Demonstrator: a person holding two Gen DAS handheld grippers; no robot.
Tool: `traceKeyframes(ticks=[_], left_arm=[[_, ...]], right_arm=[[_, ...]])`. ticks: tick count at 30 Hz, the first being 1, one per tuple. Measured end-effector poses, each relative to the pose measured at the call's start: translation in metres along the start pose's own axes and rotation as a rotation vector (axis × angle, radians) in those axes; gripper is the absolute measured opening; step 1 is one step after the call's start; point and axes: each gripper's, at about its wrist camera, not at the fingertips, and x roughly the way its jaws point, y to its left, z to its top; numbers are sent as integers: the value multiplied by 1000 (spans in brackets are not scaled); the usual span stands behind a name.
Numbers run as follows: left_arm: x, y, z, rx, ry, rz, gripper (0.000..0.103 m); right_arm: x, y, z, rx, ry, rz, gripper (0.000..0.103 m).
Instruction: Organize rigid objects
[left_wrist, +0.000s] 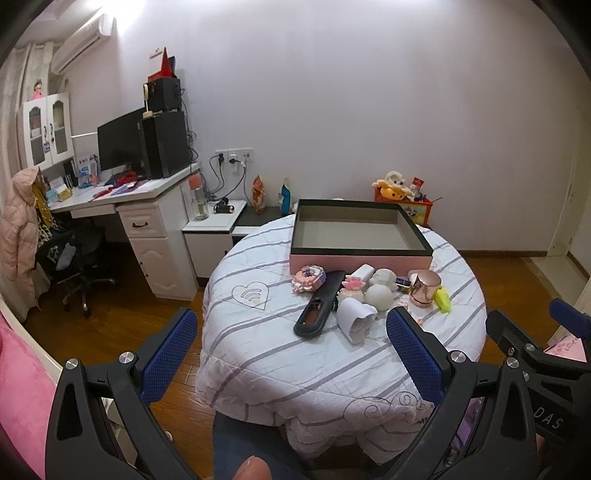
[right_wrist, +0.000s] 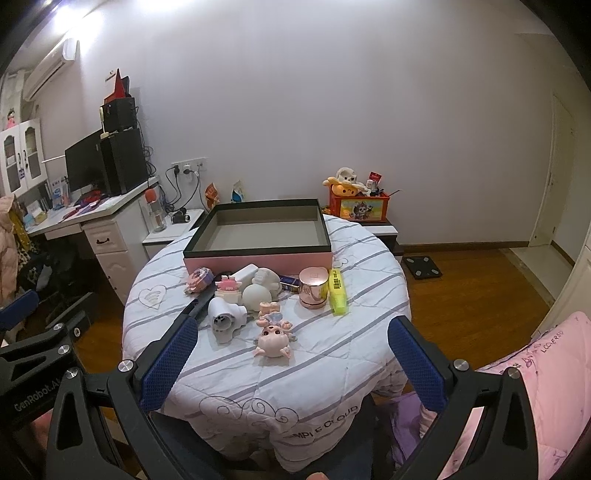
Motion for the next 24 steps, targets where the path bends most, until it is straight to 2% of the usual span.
traceKeyframes(ticks=[24], left_arm=[[5, 5, 1, -10, 9, 3, 103]], right_arm=[[-3, 3, 1, -13, -11, -26, 103]])
